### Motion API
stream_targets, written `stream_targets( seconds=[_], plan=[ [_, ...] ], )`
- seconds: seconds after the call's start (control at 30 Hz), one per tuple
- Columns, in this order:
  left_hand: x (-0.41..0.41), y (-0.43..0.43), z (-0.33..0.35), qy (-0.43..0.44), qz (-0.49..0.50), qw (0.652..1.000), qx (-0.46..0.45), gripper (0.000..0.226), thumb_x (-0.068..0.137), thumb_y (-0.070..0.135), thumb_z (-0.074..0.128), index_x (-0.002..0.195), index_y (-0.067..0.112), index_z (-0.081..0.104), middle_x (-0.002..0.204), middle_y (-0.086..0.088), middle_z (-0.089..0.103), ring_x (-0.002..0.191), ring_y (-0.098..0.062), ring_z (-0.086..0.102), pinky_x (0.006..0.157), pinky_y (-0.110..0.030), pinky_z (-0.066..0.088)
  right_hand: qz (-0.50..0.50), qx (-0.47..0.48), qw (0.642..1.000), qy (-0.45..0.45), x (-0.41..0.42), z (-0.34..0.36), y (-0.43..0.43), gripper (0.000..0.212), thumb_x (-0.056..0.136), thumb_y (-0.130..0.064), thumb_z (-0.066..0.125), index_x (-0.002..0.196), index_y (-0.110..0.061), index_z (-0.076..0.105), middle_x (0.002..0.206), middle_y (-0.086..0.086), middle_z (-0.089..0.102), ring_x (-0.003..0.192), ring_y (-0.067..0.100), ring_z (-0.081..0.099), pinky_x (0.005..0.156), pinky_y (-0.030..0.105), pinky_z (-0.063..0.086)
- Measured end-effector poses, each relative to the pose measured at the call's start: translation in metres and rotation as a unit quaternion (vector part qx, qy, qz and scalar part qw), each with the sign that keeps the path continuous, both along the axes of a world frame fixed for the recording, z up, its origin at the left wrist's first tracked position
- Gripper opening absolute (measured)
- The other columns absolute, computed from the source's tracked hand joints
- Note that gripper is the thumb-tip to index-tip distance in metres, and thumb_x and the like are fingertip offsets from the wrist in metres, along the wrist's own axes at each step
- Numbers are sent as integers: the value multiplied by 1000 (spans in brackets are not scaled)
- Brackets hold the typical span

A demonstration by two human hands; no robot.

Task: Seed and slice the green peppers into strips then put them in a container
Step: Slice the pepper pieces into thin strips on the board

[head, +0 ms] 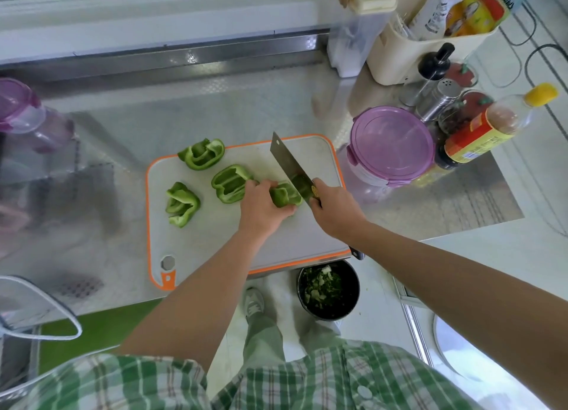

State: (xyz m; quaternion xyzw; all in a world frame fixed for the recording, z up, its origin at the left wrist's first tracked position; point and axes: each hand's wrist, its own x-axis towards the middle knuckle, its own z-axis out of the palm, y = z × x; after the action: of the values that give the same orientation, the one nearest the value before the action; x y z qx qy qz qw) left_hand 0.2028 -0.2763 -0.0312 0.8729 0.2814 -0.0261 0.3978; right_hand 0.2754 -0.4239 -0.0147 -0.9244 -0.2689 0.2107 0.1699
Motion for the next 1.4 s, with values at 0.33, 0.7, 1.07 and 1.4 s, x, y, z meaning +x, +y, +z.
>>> stream_targets(
  seconds=[0.33,0.7,1.07,1.4],
  plan=[
    [-3,1,-7,-10,-1,1000,1,68,67,35,88,126,13,61,107,-3,45,90,-15,47,84,-20,36,15,-48,999,8,-4,-1,7,12,94,-14,41,105,-10,42,75,12,51,68,34,51,57,38,42],
    [-2,5,-2,-15,-7,1000,-6,67,67,33,88,125,14,61,105,-1,43,95,-21,54,89,-28,45,-46,20,999,-2,1,-6,12,22,95,-12,41,115,-4,44,76,15,55,71,37,54,60,42,43],
    [0,6,-6,-1,-1,1000,-10,70,67,34,88,127,13,61,107,-2,44,101,-22,54,90,-26,41,1,-10,999,34,-2,-5,8,17,95,-17,41,110,-9,44,72,11,50,67,35,53,57,42,45],
    [-4,7,-4,-11,-12,1000,-11,66,68,31,88,125,13,61,108,-1,43,93,-16,49,85,-22,39,-46,11,999,15,-6,-8,20,12,96,-13,41,105,-5,43,73,12,49,67,35,50,55,36,33]
  ],
)
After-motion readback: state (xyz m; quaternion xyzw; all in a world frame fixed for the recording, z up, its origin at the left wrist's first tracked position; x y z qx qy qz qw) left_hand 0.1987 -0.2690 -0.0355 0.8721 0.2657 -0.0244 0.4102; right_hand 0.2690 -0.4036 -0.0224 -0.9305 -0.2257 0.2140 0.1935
